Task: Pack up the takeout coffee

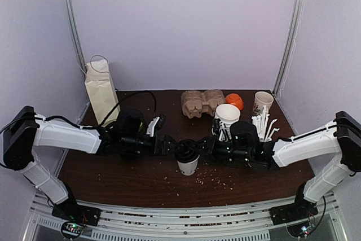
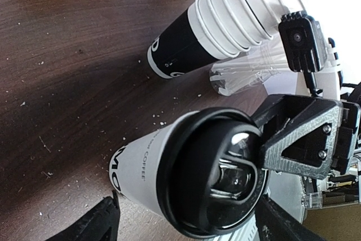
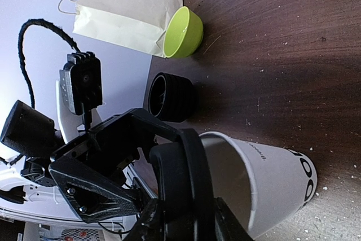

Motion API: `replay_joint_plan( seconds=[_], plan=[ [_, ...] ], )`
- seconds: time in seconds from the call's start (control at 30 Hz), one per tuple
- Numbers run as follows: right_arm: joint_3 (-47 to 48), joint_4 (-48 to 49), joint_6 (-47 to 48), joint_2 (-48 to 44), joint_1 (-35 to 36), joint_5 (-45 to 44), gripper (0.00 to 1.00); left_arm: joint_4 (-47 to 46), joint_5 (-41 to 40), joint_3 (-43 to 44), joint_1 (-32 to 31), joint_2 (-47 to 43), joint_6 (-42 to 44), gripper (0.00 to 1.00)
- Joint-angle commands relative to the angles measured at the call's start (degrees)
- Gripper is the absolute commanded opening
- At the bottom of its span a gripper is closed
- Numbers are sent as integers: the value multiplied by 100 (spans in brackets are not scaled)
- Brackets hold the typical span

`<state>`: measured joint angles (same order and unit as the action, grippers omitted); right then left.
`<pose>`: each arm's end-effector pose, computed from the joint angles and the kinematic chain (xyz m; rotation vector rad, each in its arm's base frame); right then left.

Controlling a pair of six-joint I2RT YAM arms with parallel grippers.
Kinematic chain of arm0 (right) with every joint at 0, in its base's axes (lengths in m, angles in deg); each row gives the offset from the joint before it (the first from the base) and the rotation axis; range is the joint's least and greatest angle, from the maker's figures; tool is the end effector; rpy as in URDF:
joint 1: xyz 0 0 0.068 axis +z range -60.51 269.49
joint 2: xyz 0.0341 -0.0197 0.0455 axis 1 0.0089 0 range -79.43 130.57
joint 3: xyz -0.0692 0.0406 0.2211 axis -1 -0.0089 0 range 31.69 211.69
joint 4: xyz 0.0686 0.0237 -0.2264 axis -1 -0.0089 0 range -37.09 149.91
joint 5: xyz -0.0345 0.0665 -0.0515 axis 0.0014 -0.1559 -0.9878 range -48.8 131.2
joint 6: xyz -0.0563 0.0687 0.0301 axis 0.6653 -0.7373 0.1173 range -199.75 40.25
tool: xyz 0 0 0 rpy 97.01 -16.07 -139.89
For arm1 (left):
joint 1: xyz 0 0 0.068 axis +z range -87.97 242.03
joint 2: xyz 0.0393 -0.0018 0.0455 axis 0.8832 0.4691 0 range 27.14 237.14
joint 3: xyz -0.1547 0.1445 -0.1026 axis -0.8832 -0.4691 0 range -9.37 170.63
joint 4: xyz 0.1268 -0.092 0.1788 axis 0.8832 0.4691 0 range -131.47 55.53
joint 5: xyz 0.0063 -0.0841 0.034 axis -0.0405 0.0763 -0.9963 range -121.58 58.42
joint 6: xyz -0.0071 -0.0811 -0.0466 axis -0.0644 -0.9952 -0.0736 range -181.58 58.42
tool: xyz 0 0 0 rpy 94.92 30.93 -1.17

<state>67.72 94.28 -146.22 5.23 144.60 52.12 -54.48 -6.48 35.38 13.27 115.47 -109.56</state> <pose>0.1822 0.2893 0.1736 0.0540 2.1642 1.5661 0.1995 -0.2820 0.1539 0.3204 2.3929 -1.3759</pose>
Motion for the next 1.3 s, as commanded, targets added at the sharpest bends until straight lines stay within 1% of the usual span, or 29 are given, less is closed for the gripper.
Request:
replay_joint_plan(
  seconds=[0.0,0.1,0.33,0.53,1.07,1.27],
  plan=[
    [-47,-164,50,-122,-44,-84,34,0,11,156,-9,49,137,86],
    [-43,-239,71,-174,-36,-111,37,10,3,165,-16,57,145,85],
    [-41,-406,131,-302,-37,-164,38,17,28,179,-12,64,165,84],
    [-14,-615,177,-436,-38,-211,46,45,8,174,-19,69,184,83],
    [-63,-1050,273,-719,-41,-309,49,53,25,225,-43,110,202,83],
    [-161,-1175,300,-919,-39,-371,52,67,37,260,-55,114,207,84]
  ],
)
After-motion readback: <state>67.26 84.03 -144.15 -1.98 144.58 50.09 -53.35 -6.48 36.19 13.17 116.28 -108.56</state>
